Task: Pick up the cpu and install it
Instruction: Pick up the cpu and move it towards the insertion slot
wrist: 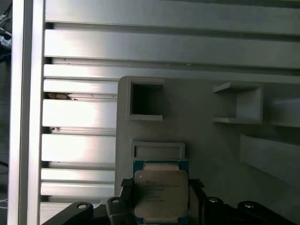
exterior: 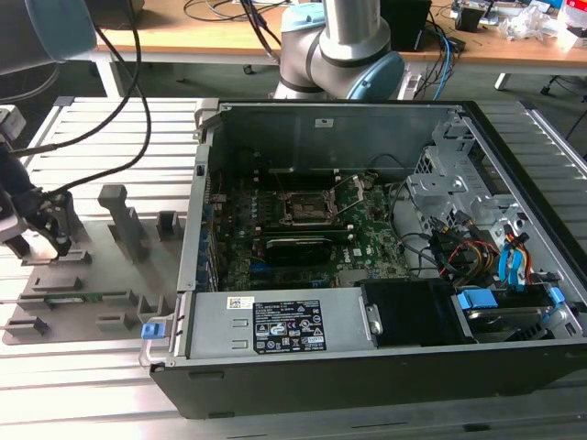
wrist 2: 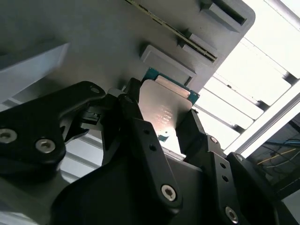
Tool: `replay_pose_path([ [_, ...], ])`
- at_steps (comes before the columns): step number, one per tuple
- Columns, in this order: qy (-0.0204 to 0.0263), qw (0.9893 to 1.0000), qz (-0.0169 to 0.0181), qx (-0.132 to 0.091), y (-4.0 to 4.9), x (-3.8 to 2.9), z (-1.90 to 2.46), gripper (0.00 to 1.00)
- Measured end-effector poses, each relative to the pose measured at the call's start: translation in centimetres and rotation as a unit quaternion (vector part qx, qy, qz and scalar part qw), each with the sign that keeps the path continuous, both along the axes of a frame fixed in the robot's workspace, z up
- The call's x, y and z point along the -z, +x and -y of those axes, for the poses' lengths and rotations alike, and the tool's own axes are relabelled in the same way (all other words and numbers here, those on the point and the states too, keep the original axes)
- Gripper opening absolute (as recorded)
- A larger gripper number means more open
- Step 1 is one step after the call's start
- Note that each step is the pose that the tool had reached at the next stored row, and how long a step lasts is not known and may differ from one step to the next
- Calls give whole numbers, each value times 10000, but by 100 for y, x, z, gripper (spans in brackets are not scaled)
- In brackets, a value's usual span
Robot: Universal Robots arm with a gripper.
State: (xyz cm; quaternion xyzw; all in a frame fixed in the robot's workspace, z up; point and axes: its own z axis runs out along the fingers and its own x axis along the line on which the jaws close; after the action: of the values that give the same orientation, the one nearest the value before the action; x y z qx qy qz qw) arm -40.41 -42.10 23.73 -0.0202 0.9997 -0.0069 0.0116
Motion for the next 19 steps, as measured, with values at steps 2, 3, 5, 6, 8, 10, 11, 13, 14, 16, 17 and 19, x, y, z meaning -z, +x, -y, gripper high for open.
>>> replay_pose_path([
  [2, 0, 10000, 0, 0, 0, -39, 0, 55],
  [3, 0, 10000, 0, 0, 0, -56, 0, 55],
  [5, 0, 10000, 1, 0, 0, -95, 0, 55],
  [6, 0, 10000, 0, 0, 0, -118, 0, 55],
  [8, 0, 10000, 0, 0, 0, -163, 0, 55],
  [10, 0, 10000, 0, 0, 0, -195, 0, 55],
  [11, 0, 10000, 0, 0, 0, -223, 0, 55],
  [13, 0, 10000, 0, 0, 0, -292, 0, 55],
  [14, 0, 10000, 0, 0, 0, -325, 0, 55],
  [16, 0, 10000, 0, 0, 0, -357, 0, 55],
  [17, 0, 10000, 0, 0, 0, -387, 0, 55],
  [19, 0, 10000, 0, 0, 0, -438, 0, 55],
])
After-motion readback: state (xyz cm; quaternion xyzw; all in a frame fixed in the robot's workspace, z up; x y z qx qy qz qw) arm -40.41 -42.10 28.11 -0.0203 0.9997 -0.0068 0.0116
